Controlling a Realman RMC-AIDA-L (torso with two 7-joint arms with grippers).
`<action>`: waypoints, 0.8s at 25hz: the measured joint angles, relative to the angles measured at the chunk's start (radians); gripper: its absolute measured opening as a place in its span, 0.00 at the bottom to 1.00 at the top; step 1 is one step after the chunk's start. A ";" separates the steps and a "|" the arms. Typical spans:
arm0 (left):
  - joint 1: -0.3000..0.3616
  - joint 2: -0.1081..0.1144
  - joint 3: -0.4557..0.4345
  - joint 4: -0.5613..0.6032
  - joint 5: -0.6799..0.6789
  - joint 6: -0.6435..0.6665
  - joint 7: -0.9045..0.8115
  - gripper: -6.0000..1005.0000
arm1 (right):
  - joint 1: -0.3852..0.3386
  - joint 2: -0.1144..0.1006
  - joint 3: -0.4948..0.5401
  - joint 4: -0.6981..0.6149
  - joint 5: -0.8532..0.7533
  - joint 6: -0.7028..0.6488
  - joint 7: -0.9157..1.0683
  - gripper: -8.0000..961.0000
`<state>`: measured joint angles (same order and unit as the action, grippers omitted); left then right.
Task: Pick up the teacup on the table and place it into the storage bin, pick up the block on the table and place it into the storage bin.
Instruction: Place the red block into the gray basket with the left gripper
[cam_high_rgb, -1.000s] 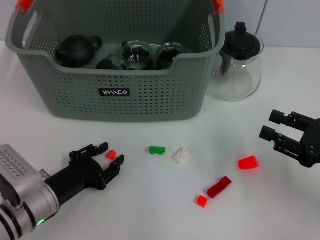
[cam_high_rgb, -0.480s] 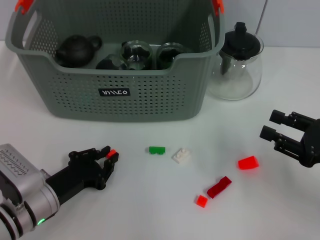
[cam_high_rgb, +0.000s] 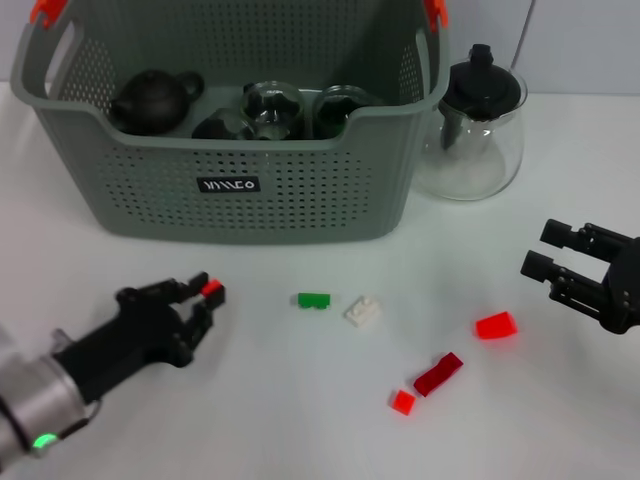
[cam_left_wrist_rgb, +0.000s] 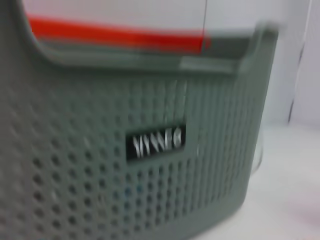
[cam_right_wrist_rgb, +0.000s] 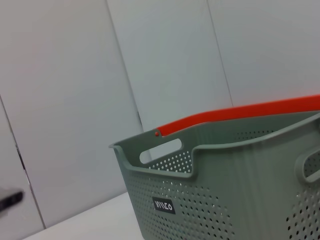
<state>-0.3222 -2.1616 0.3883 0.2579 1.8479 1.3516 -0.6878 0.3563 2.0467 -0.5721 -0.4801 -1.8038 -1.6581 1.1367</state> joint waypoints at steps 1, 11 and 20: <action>0.016 0.005 0.004 0.054 0.006 0.076 -0.074 0.22 | 0.000 0.000 0.000 0.000 0.000 0.000 0.000 0.62; -0.098 0.097 -0.055 0.287 -0.044 0.572 -0.604 0.22 | 0.009 0.002 0.002 -0.001 0.000 0.007 0.000 0.62; -0.421 0.235 0.103 0.399 0.045 0.222 -1.028 0.23 | 0.010 0.005 -0.002 0.000 0.000 0.013 -0.004 0.62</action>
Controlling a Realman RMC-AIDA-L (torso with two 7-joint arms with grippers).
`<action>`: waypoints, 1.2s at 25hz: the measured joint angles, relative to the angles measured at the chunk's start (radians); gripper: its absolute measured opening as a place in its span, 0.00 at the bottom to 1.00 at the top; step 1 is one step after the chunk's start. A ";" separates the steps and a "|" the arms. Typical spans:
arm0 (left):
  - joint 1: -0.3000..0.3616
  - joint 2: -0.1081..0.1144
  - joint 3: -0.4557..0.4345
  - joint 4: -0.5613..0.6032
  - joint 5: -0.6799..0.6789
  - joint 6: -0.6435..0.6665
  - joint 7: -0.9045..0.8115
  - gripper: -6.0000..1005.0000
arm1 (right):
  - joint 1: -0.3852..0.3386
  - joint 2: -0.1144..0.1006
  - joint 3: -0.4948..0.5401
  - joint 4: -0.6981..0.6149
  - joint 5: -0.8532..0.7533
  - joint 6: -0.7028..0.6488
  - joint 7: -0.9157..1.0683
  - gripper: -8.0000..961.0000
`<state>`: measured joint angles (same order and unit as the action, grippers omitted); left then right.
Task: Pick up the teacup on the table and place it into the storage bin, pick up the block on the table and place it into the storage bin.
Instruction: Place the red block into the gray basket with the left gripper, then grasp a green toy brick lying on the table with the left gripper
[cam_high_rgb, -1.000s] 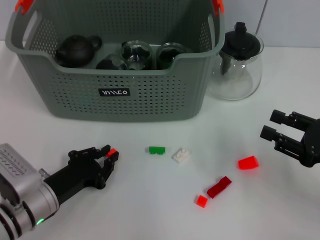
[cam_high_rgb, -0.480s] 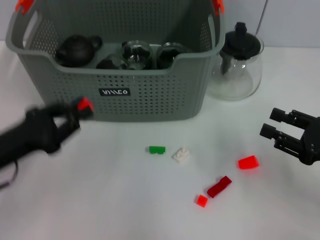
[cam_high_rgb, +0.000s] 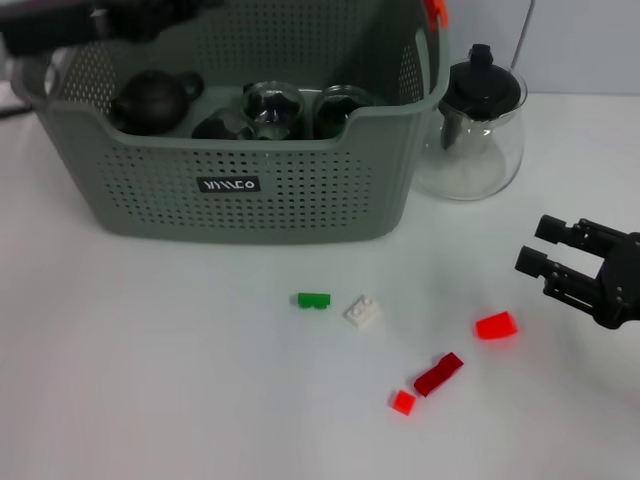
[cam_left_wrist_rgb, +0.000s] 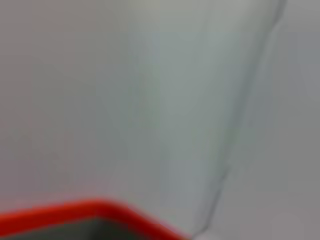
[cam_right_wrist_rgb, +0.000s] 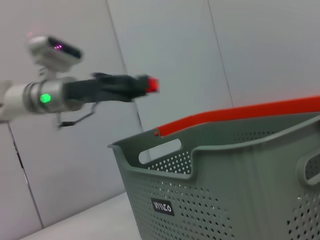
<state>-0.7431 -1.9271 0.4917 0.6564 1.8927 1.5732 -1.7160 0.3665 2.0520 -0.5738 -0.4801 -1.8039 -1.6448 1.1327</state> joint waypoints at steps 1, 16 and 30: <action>-0.026 0.010 0.037 0.008 0.033 -0.056 -0.038 0.23 | 0.002 0.001 0.001 0.000 0.000 0.000 -0.002 0.62; 0.006 -0.119 0.227 0.252 0.135 -0.346 -0.246 0.37 | 0.005 0.006 0.004 -0.003 0.000 0.001 -0.003 0.62; 0.506 -0.232 0.060 -0.009 -0.226 0.207 0.768 0.69 | 0.014 0.009 -0.006 0.001 -0.001 0.009 0.008 0.62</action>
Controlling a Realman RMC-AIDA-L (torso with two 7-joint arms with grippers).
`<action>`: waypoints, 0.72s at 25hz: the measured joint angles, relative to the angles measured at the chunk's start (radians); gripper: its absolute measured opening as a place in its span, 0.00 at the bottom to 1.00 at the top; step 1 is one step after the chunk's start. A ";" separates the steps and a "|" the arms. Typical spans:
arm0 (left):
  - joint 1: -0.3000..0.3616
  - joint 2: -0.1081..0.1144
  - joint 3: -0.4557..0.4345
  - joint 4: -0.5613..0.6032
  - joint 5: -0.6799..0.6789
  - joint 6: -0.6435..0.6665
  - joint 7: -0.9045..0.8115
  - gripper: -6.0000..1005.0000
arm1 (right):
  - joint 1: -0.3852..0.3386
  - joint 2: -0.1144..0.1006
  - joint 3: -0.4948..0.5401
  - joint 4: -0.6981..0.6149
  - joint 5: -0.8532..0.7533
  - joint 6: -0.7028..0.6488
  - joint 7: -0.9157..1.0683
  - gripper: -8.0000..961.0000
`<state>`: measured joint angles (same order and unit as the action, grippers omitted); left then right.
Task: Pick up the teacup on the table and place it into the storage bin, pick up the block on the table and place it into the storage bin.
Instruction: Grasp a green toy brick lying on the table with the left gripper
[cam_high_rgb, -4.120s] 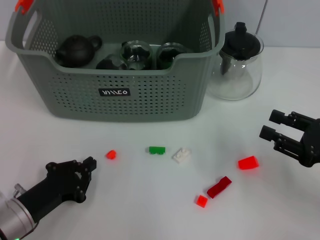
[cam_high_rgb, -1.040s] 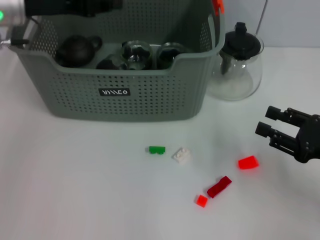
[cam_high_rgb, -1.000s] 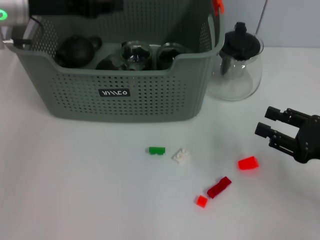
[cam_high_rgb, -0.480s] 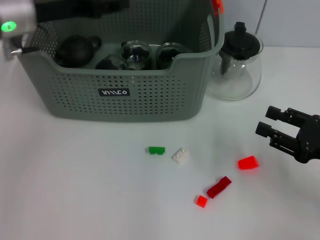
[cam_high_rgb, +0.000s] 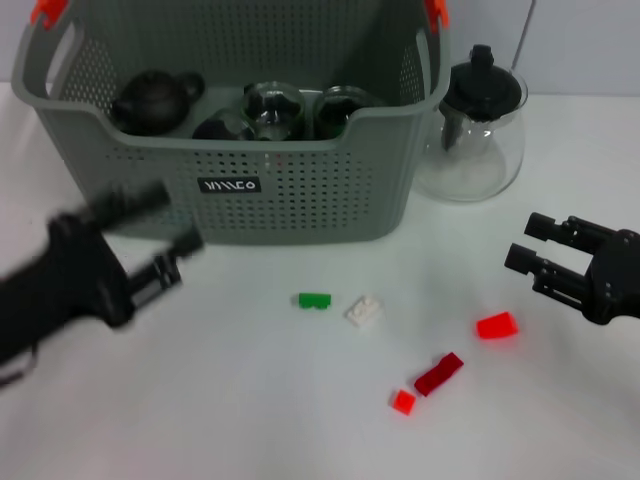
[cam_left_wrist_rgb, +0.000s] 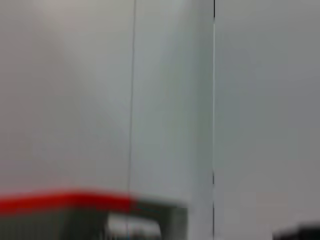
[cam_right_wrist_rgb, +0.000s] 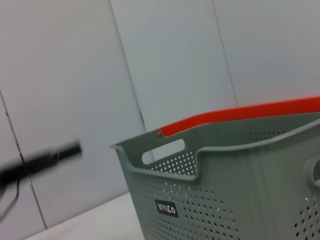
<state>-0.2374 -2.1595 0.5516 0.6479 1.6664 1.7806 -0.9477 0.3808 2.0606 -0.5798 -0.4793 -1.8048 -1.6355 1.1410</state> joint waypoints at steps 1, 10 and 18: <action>0.018 -0.011 0.006 -0.024 0.024 -0.018 0.048 0.69 | 0.000 0.000 0.000 0.000 0.000 0.000 0.004 0.62; -0.068 -0.011 0.028 -0.330 0.174 -0.311 0.290 0.51 | 0.005 -0.002 -0.002 0.001 -0.001 0.013 0.021 0.62; -0.220 -0.010 0.023 -0.432 0.183 -0.562 0.300 0.52 | 0.002 -0.001 -0.002 0.001 -0.013 0.013 0.023 0.62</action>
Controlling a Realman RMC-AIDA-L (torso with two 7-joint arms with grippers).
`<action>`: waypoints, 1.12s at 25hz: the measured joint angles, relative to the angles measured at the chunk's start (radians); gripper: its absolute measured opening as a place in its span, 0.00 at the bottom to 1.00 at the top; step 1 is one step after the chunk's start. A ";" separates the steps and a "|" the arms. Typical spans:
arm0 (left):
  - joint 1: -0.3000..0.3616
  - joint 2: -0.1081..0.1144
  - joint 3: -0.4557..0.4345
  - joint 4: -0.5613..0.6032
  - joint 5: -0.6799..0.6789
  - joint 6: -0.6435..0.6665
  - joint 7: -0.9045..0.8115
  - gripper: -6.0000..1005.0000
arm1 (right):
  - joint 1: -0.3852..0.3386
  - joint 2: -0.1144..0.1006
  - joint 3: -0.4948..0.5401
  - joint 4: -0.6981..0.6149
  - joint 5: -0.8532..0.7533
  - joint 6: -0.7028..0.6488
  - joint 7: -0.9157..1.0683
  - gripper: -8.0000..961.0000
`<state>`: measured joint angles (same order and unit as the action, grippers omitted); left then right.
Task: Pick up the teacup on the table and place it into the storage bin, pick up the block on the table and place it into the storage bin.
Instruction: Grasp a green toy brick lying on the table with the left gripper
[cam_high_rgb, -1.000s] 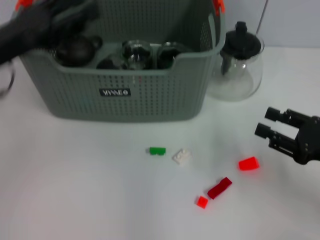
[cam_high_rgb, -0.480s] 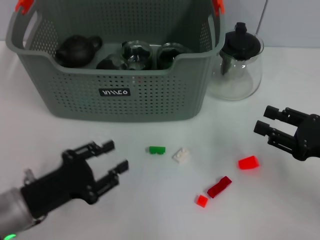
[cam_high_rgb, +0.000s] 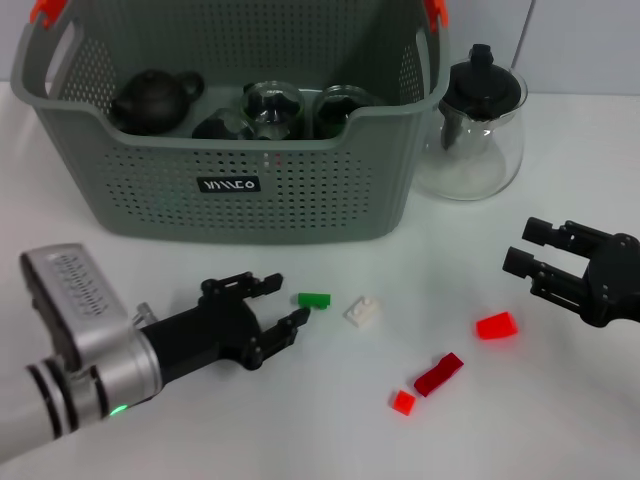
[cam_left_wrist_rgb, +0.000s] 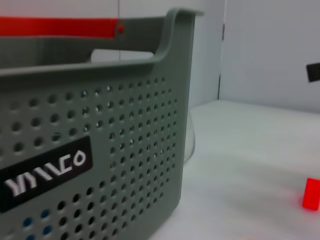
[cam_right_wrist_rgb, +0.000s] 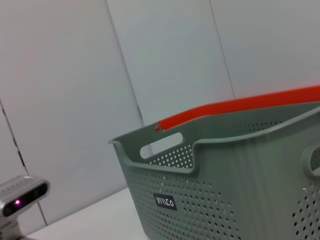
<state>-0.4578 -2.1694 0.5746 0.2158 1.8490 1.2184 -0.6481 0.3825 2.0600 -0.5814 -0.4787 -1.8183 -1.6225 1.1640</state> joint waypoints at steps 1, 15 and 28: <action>-0.011 0.000 0.000 -0.007 0.001 -0.016 0.001 0.52 | -0.001 0.000 0.000 0.000 0.000 -0.001 0.000 0.62; -0.093 -0.006 0.003 -0.080 0.009 -0.130 0.045 0.52 | 0.004 -0.013 0.009 -0.008 0.001 0.002 0.068 0.62; -0.043 -0.007 0.011 -0.085 0.001 -0.061 0.113 0.52 | 0.012 -0.032 0.011 -0.012 0.008 -0.014 0.095 0.62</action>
<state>-0.5005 -2.1764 0.5853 0.1305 1.8498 1.1570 -0.5351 0.3946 2.0280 -0.5704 -0.4909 -1.8101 -1.6362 1.2594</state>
